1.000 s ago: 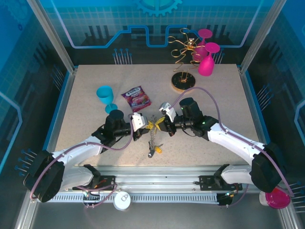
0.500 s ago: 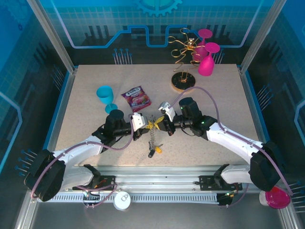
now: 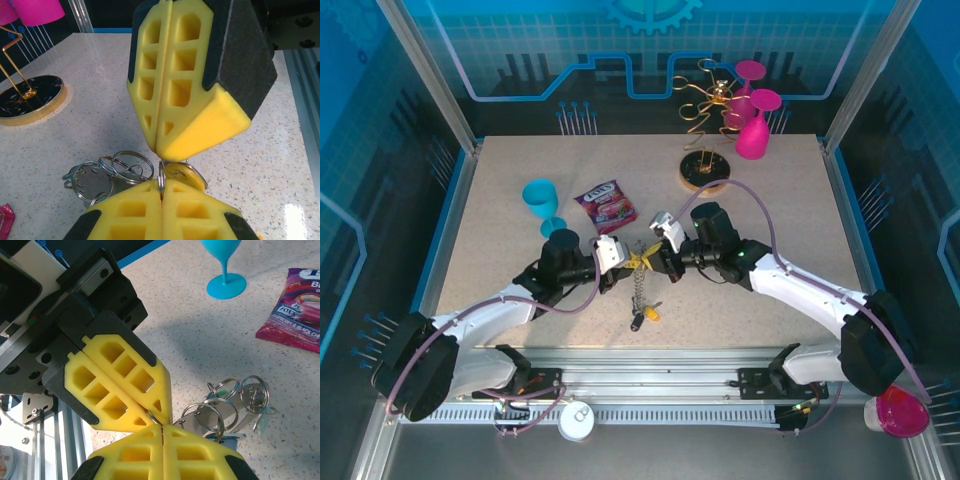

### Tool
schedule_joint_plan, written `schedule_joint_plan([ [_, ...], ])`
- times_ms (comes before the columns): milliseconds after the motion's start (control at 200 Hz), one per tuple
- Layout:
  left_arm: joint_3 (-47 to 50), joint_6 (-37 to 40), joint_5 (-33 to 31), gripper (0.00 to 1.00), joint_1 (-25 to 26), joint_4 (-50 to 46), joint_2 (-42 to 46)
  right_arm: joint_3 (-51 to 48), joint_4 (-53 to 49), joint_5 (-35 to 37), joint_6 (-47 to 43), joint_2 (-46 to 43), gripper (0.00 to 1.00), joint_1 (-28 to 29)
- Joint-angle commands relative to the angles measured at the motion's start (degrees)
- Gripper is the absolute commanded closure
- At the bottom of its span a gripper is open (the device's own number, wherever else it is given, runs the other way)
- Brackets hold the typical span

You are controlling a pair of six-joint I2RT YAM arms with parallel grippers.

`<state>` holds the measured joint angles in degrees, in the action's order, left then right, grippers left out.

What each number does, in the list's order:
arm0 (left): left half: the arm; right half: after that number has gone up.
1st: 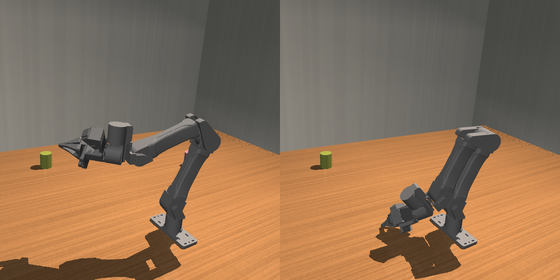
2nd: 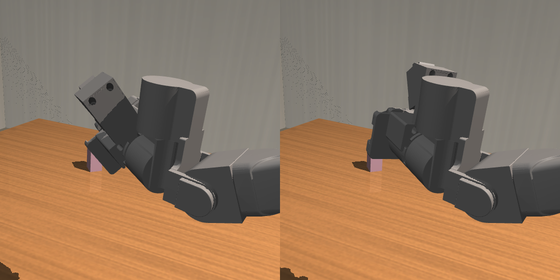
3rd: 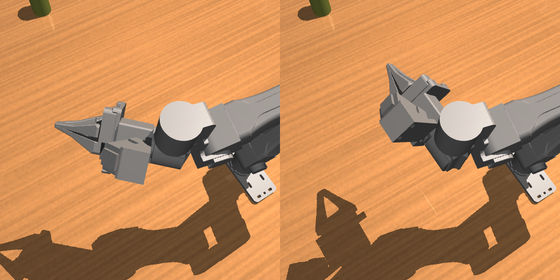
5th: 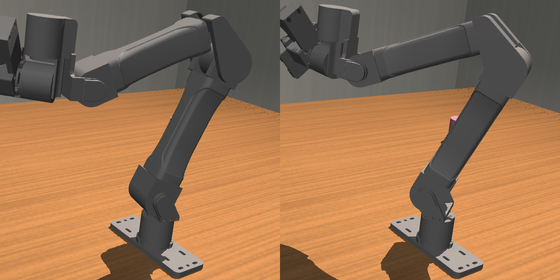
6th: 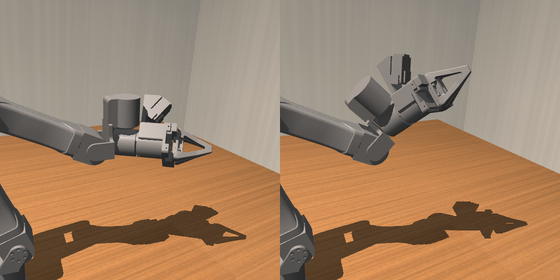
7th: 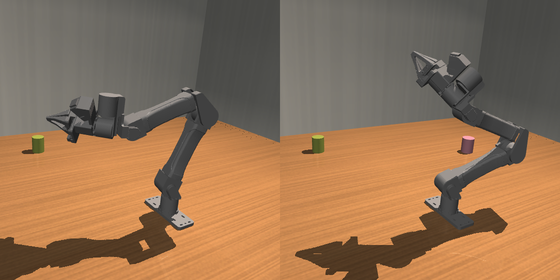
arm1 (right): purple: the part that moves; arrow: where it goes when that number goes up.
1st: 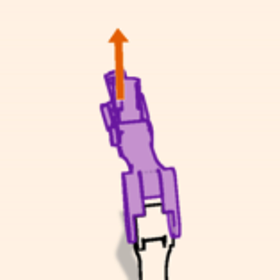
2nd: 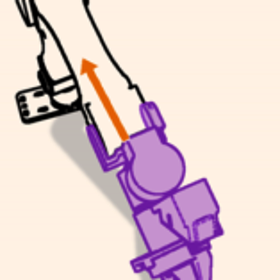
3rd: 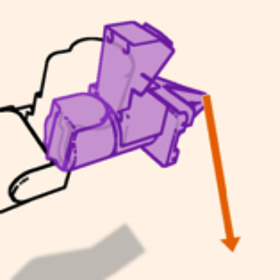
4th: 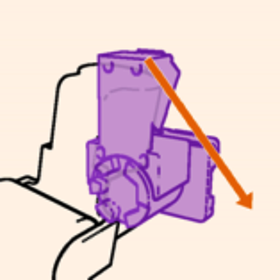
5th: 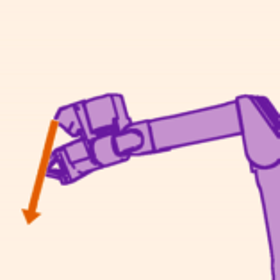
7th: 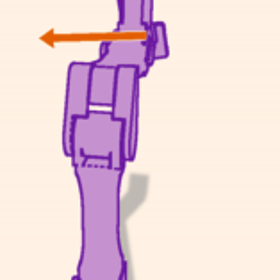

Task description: Put the keys on the keyring

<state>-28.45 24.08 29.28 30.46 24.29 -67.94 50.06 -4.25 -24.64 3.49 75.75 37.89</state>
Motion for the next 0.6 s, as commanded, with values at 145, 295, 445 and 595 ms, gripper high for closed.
schedule_joint_plan([
  [145, 0.0, 3.5, 3.2, 1.0, 0.6, 5.9, 0.7, 4.0, -2.9, 10.0, 4.0, 2.8, 1.0, 0.0],
  [295, 0.5, 8.6, -0.4, 1.0, 2.0, 5.6, 0.9, 5.1, -4.0, 10.5, 6.8, 4.2, 1.0, -0.1],
  [445, 0.5, 11.2, -2.8, 1.0, 3.1, 6.8, 0.0, 5.7, -3.8, 10.5, 8.7, 5.3, 1.0, 0.4],
  [595, 0.8, 11.0, -3.4, 1.0, 3.4, 9.4, -1.0, 5.7, -3.0, 10.5, 11.1, 6.4, 1.0, 0.9],
])
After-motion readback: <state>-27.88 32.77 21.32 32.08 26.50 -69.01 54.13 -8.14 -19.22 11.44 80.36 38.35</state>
